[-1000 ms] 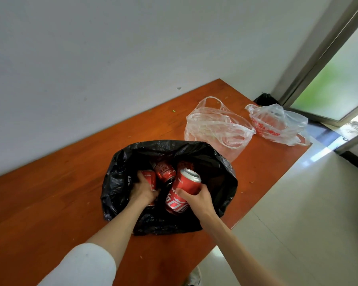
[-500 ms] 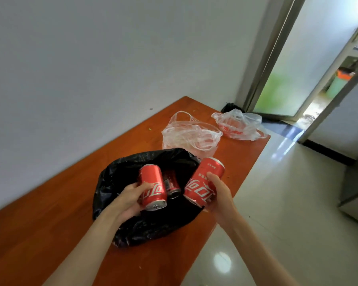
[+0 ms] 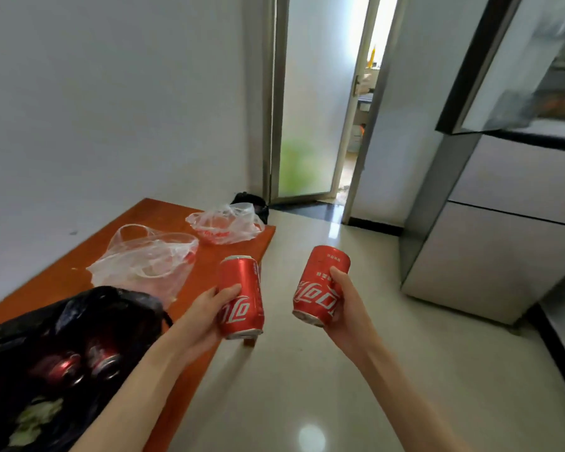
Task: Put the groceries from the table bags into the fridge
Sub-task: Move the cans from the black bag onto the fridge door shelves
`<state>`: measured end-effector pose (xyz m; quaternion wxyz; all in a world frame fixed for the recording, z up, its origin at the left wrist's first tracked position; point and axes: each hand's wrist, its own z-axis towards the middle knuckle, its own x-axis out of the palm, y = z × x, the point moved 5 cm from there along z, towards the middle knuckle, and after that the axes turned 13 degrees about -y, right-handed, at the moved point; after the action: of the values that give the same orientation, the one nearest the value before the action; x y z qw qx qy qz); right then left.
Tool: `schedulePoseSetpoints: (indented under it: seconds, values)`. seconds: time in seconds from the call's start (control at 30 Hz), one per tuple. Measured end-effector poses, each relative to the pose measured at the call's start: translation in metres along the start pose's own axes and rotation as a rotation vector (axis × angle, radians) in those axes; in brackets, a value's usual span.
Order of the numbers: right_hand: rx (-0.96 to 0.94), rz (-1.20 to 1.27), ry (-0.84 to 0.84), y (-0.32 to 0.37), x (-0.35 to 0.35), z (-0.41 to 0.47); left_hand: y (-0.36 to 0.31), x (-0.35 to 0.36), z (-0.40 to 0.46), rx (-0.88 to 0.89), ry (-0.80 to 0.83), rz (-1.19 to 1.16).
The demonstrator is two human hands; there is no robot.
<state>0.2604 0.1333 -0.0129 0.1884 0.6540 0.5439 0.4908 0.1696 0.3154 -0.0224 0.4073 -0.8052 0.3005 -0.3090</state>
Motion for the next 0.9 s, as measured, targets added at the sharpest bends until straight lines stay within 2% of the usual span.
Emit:
schedulePoseSetpoints:
  seconds: [0.17, 0.33, 0.47, 0.73, 0.9]
  values:
    - [-0.112, 0.032, -0.112, 0.101, -0.105, 0.021, 0.015, 0.142, 0.008, 0.06, 0.093, 0.126]
    - [-0.272, 0.025, -0.177, 0.205, -0.177, 0.038, -0.003, 0.268, 0.021, 0.157, 0.191, 0.192]
    - [-0.393, 0.025, -0.221, 0.277, -0.212, 0.063, -0.025, 0.361, 0.044, 0.223, 0.255, 0.164]
    - [-0.516, -0.023, -0.284, 0.409, -0.26, 0.154, -0.064, 0.525, 0.116, 0.28, 0.375, 0.134]
    - [-0.588, -0.076, -0.311, 0.497, -0.288, 0.217, -0.098, 0.626, 0.163, 0.382, 0.337, 0.159]
